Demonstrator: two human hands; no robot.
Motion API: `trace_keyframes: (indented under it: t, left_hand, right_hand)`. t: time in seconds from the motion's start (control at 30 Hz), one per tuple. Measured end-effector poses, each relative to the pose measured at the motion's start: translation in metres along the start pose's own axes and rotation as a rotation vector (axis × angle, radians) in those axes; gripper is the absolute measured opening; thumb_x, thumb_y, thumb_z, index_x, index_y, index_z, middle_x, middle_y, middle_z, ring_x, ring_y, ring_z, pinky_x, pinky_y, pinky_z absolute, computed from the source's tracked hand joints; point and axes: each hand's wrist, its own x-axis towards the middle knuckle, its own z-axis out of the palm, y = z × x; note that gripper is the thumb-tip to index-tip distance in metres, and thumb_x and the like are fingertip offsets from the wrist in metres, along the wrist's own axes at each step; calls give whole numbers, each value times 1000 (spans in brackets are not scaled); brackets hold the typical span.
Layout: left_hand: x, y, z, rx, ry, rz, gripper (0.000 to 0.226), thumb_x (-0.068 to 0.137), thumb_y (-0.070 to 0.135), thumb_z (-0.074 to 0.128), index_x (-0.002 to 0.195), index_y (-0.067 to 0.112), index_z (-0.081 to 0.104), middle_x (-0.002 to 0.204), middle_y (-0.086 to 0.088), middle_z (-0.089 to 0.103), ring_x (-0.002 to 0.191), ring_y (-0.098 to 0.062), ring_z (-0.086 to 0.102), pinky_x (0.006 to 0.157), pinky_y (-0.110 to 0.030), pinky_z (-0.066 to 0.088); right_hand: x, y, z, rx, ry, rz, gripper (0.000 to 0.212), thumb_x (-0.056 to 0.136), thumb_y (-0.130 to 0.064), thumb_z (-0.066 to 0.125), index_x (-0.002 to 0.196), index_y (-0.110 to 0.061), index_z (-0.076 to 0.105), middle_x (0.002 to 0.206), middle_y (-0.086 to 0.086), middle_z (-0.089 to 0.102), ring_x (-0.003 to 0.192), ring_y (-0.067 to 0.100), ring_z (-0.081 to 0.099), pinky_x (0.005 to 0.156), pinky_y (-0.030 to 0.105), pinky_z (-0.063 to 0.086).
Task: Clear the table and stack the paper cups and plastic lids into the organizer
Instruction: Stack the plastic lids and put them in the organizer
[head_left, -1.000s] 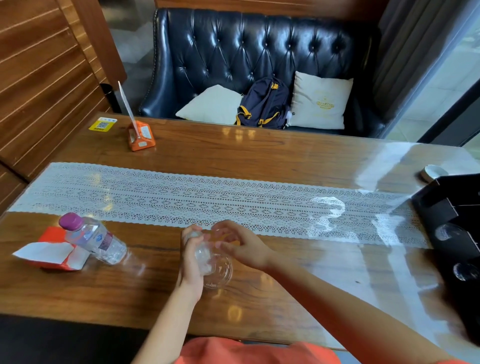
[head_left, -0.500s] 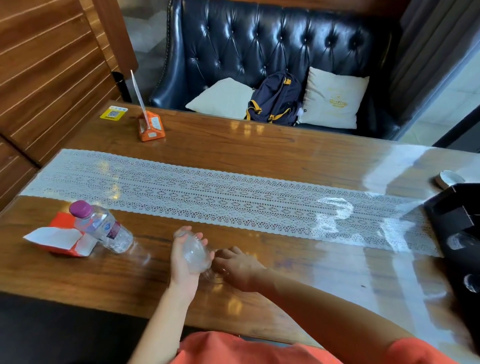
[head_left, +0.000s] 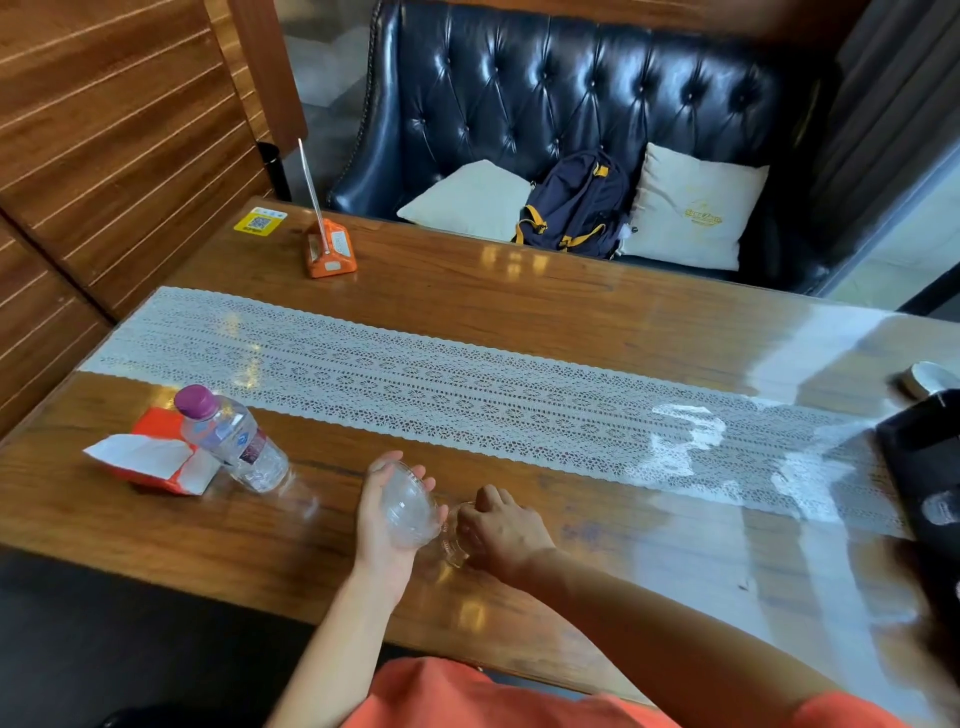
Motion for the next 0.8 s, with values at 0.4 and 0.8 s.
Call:
trace_keyframes:
  t: [0.4, 0.8]
  left_hand:
    - [-1, -6, 3, 9, -51, -43, 16, 89, 28, 49, 99, 22, 60, 99, -8, 55, 90, -22, 55, 67, -38, 49]
    - [-1, -10, 5, 32, -80, -75, 14, 88, 29, 51, 97, 25, 62, 98, -7, 58, 92, -23, 56, 67, -39, 50]
  right_hand:
    - [-34, 35, 4, 57, -45, 38, 53, 80, -38, 67, 125, -27, 43, 125, 3, 45, 120, 24, 45, 86, 40, 48]
    - [-44, 33, 14, -63, -48, 52, 66, 78, -28, 70, 135, -24, 36, 131, 10, 38, 120, 30, 40, 95, 45, 44]
